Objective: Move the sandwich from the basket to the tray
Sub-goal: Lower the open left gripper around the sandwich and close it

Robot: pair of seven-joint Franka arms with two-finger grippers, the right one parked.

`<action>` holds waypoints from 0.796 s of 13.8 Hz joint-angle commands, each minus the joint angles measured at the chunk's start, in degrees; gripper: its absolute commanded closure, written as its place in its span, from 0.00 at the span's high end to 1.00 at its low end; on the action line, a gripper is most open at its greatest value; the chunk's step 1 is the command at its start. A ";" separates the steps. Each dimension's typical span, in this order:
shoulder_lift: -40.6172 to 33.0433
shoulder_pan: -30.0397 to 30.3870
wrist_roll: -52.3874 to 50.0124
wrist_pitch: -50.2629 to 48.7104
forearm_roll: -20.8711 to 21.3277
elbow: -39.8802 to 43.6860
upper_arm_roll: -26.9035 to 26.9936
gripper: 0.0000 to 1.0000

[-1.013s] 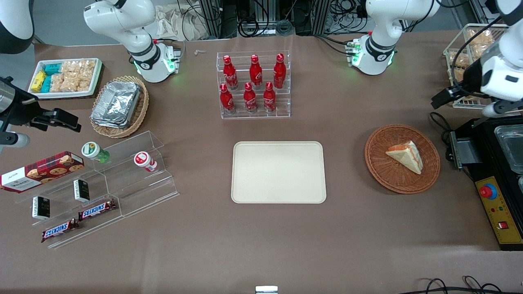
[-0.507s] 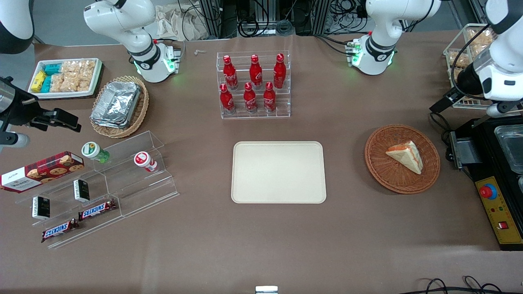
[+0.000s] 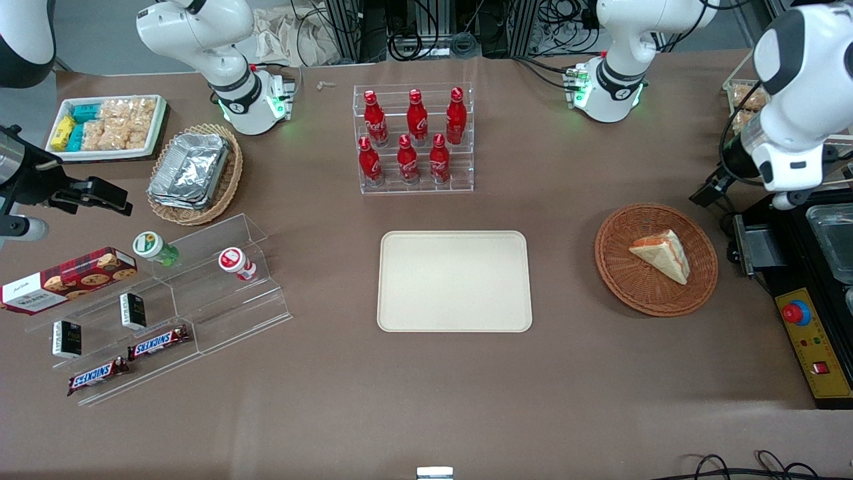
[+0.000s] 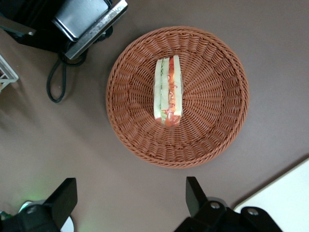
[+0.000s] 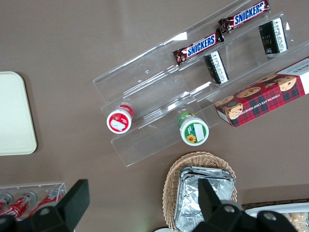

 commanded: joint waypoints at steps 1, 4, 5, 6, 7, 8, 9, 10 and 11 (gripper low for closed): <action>4.86 -0.20 -1.88 4.43 0.92 -0.05 -0.10 1.00; 9.60 -0.03 -1.88 8.91 0.22 0.04 0.07 1.00; 11.10 0.06 -1.97 10.41 -0.22 0.04 0.07 1.00; 12.16 0.15 -2.06 11.64 -0.22 0.04 0.07 1.00; 13.04 0.15 -2.06 12.44 -0.22 -0.05 0.07 1.00; 14.00 0.24 -2.14 13.49 -0.22 -0.31 0.07 1.00; 14.97 0.24 -2.15 14.81 -0.22 -0.75 0.16 1.00; 16.02 0.24 -2.15 16.21 -0.31 -0.92 0.68 1.00; 17.60 0.24 -2.32 17.18 -0.66 -0.84 1.65 1.00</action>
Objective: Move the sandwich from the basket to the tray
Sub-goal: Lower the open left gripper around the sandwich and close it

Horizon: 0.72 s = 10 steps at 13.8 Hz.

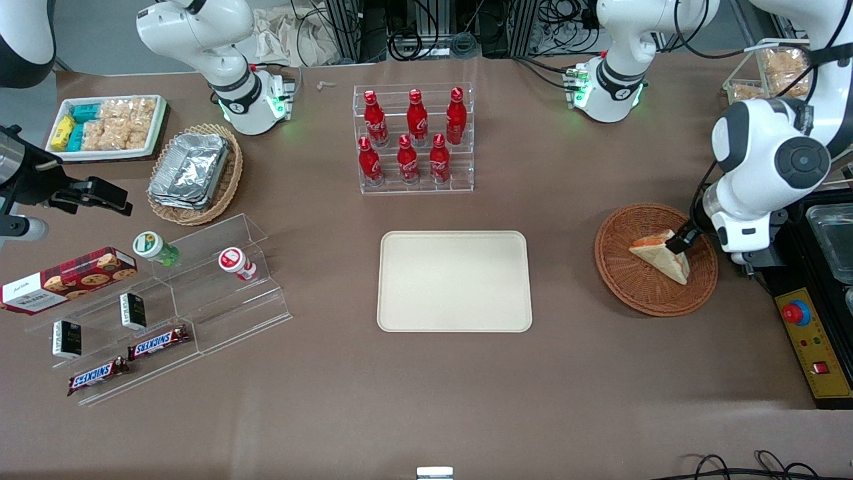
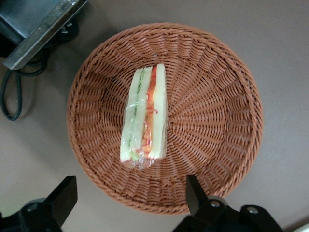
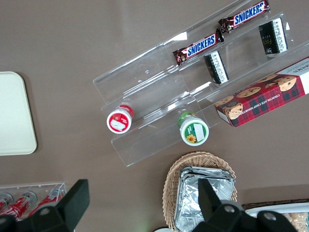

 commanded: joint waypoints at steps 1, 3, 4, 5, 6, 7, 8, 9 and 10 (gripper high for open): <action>3.16 0.17 -1.19 4.28 -1.79 -0.49 1.29 1.00; 5.18 0.17 -1.19 5.87 -2.16 -0.49 1.29 1.00; 5.54 0.17 -1.19 6.74 -2.24 -0.84 1.29 1.00; 5.98 0.17 -1.19 7.62 -2.24 -1.19 1.29 1.00; 6.24 0.17 -1.19 8.59 -2.33 -1.63 1.29 1.00; 6.68 0.17 -1.19 9.29 -2.33 -1.98 1.29 1.00; 7.21 0.17 -1.19 9.65 -2.33 -2.07 1.29 1.00; 7.99 0.17 -1.19 9.91 -2.33 -2.07 1.29 1.00; 8.70 0.17 -1.19 10.26 -2.33 -2.07 1.29 1.00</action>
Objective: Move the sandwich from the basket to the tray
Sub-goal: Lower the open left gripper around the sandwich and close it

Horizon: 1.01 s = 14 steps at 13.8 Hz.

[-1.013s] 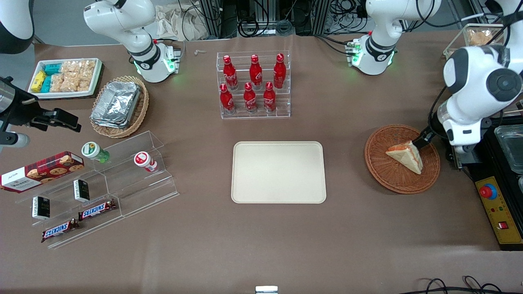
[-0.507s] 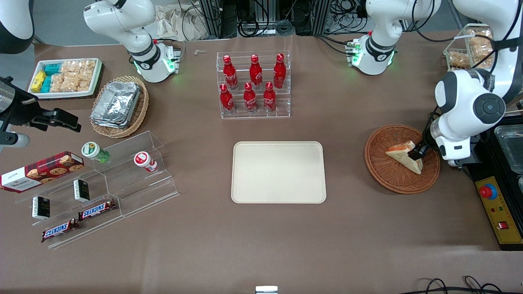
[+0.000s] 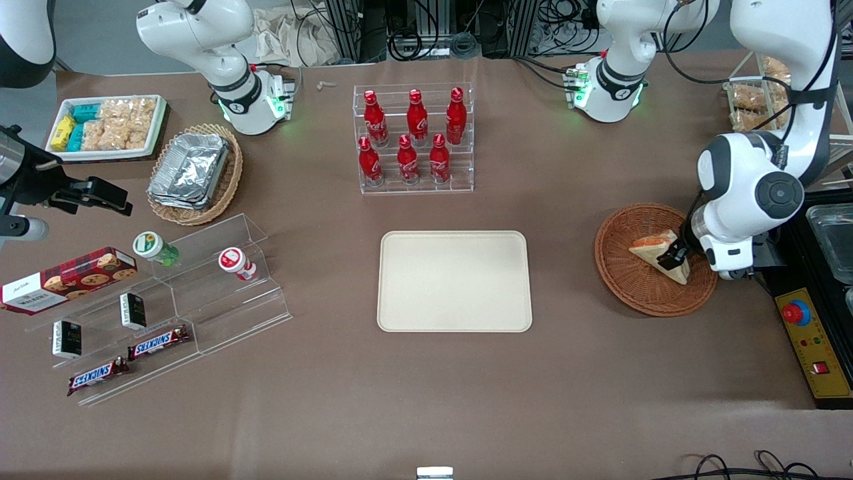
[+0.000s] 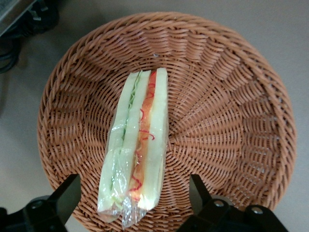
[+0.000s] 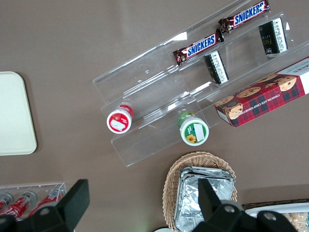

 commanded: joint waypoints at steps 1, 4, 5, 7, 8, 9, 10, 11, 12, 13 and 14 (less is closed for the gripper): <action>2.00 -0.04 -1.12 3.31 -0.37 -0.84 -0.03 1.00; 4.11 -0.04 -1.12 4.98 -0.37 -0.75 -0.03 1.00; 4.64 -0.04 -1.12 5.59 -0.37 -0.75 -0.03 1.00; 5.35 -0.04 -1.12 6.04 -0.37 -0.75 -0.03 0.97; 5.44 -0.04 -1.12 6.04 -0.37 -0.75 -0.03 0.91; 5.70 -0.04 -1.12 6.04 -0.37 -0.75 -0.03 0.82; 5.79 -0.04 -1.12 6.04 -0.37 -0.75 -0.03 0.69; 5.70 -0.04 -1.12 6.04 -0.37 -0.75 -0.03 0.47; 5.62 -0.04 -1.12 5.95 -0.37 -0.75 -0.03 0.19; 5.44 -0.04 -1.12 5.69 -0.37 -0.66 -0.11 0.00; 5.09 -0.13 -1.12 5.34 -0.37 -0.66 -0.11 0.00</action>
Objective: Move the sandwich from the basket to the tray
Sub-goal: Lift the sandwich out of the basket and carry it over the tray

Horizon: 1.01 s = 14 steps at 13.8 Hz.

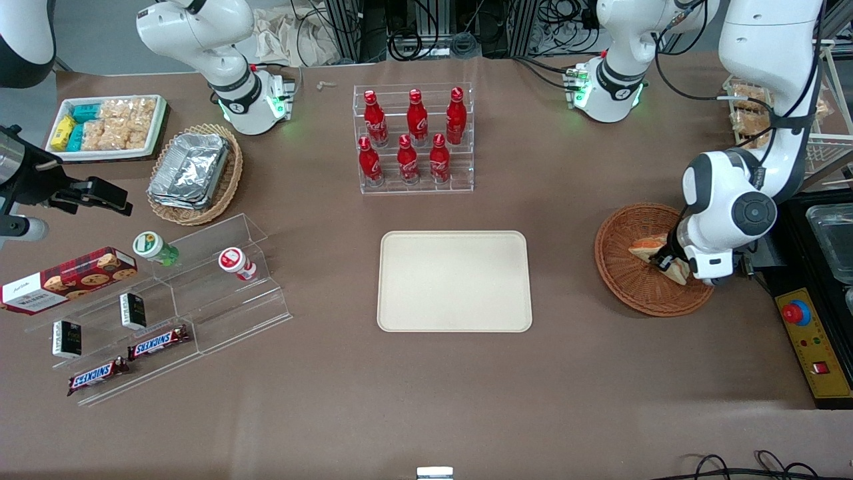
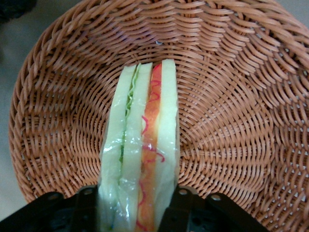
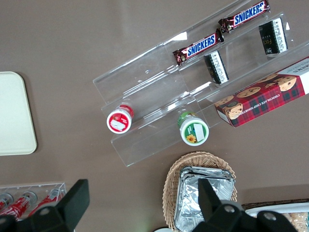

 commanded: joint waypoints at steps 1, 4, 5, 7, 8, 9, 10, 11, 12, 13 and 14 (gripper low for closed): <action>-1.31 -0.13 -1.04 0.70 -0.31 -0.44 -0.11 0.00; -5.96 -0.21 -0.86 -4.82 -0.23 -0.18 -0.20 0.00; -8.15 -0.13 -0.43 -6.93 -0.23 -0.09 -0.28 0.00; -12.20 -0.39 0.19 -11.76 0.21 0.87 -0.90 0.00; -13.26 -0.91 2.28 -14.83 0.21 2.35 -1.42 0.00; -14.05 -0.92 6.04 -19.30 0.13 4.46 -2.38 0.00; -14.84 -0.92 8.95 -23.52 -0.05 6.91 -3.70 0.00; -15.20 -0.92 11.94 -27.48 -0.05 9.55 -4.41 0.00; -15.29 -0.92 15.02 -30.92 -0.22 11.84 -5.29 0.00; -15.38 -0.92 17.05 -32.95 -0.23 13.60 -6.60 0.00; -15.90 -0.92 19.33 -33.23 -0.31 14.58 -8.27 0.00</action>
